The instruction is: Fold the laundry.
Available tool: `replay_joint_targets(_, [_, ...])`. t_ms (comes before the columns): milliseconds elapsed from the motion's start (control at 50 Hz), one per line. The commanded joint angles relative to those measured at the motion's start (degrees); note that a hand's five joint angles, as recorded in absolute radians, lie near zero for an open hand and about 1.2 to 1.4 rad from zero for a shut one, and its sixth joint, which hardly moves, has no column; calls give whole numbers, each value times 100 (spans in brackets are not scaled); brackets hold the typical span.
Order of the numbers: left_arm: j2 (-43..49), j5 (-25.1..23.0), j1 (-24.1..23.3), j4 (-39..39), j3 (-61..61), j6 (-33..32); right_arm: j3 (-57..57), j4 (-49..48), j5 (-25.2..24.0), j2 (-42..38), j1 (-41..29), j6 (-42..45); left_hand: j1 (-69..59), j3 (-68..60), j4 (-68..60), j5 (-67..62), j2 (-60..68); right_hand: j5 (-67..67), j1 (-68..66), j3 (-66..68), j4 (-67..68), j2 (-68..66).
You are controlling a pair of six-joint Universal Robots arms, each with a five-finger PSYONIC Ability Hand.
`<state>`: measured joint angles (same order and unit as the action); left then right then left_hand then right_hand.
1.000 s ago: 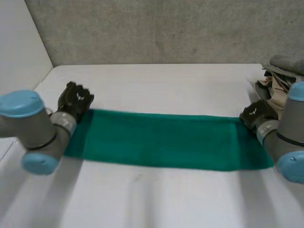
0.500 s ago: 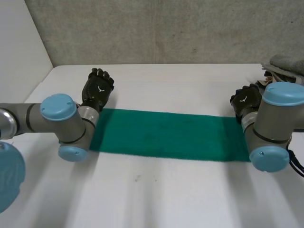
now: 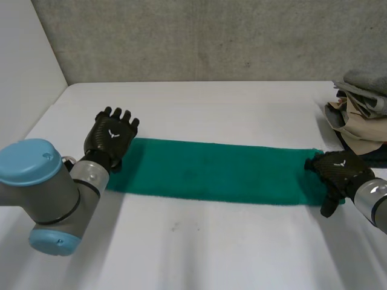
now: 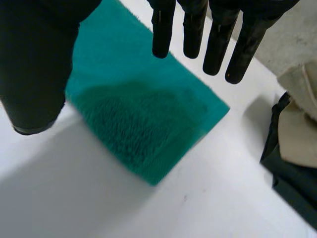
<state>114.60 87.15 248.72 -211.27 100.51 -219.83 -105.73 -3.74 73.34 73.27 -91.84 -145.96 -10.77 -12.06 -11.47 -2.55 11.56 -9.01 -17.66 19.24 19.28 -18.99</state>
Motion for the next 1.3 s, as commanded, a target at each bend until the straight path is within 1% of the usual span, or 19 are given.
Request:
replay_joint_targets(20, [89,-5,1,-2,13,195,-123,-698,31,-497,96,41,77,206,147,255,-156,-1192,-1328,1169,1165,-1194])
replay_joint_targets(180, [89,-14,1,-2,-5,195,-9,-883,58,-770,122,138,77,206,147,255,-156,-2653,-2788,2630,2625,-2654])
replay_joint_targets(200, [89,-5,1,-2,4,195,26,-935,49,-901,122,216,77,206,147,255,-156,-5038,-5173,5015,5011,-5040])
replay_joint_targets(220, [89,-5,1,-2,4,195,35,-962,49,-919,131,243,77,206,147,255,-156,-6088,-6224,6065,6061,-6090])
replay_joint_targets(400, [53,4,-8,-2,30,203,-106,-1244,286,-630,429,542,77,206,147,255,-156,-6099,-6234,6076,6072,-6101])
replay_joint_targets(480, [10,4,-8,6,21,203,-80,-1103,286,-507,956,744,77,206,147,255,-156,-6099,-6234,6076,6072,-6101])
replay_joint_targets(580, [-87,21,18,24,21,203,43,-857,356,-463,1659,1585,77,206,147,255,-156,-6099,-6234,6076,6072,-6101])
replay_joint_targets(700, [-438,21,89,129,180,256,219,-821,558,-112,1609,2089,77,206,147,255,-156,-6099,-6234,6076,6072,-6101])
replay_joint_targets(780, [-711,30,247,147,267,265,368,-900,524,451,626,1756,77,206,147,255,-156,-6099,-6234,6076,6072,-6101])
replay_joint_targets(880, [-1018,30,423,147,312,283,807,-1006,523,487,-763,1123,77,206,147,255,-156,-6099,-6234,6076,6072,-6101])
replay_joint_targets(900, [-1106,39,458,147,312,317,965,-1093,523,443,-1279,1044,77,206,147,255,-156,-6099,-6234,6076,6072,-6101])
replay_joint_targets(960, [-1221,39,511,156,320,414,1291,-1365,515,84,-2160,1017,77,206,147,255,-156,-6099,-6234,6076,6072,-6101])
replay_joint_targets(980, [-1273,39,546,165,329,528,1553,-1575,497,-301,-2807,1069,77,206,147,255,-156,-6099,-6234,6076,6072,-6101])
replay_joint_targets(1080, [-1326,39,546,217,417,810,2406,-1902,480,-1524,-4358,1578,77,206,147,255,-156,-6099,-6234,6076,6072,-6101])
replay_joint_targets(1120, [-1326,30,511,226,443,854,2618,-1920,445,-1919,-4596,1754,77,206,147,255,-156,-6099,-6234,6076,6072,-6101])
replay_joint_targets(1140, [-1326,30,485,226,478,863,2810,-1929,340,-2313,-4780,1955,77,206,147,255,-156,-6099,-6234,6076,6072,-6101])
replay_joint_targets(1200, [-1309,39,458,226,531,863,3014,-1981,15,-2798,-4966,2229,77,206,147,255,-156,-6099,-6234,6076,6072,-6101])
replay_joint_targets(1280, [-1256,39,397,217,540,863,3128,-1982,-92,-2950,-5010,2248,77,206,147,255,-156,-6099,-6234,6076,6072,-6101])
replay_joint_targets(1300, [-1230,30,379,217,514,863,3137,-1982,-66,-2924,-5010,2221,77,206,147,255,-156,-5489,-5624,5466,5462,-5490])
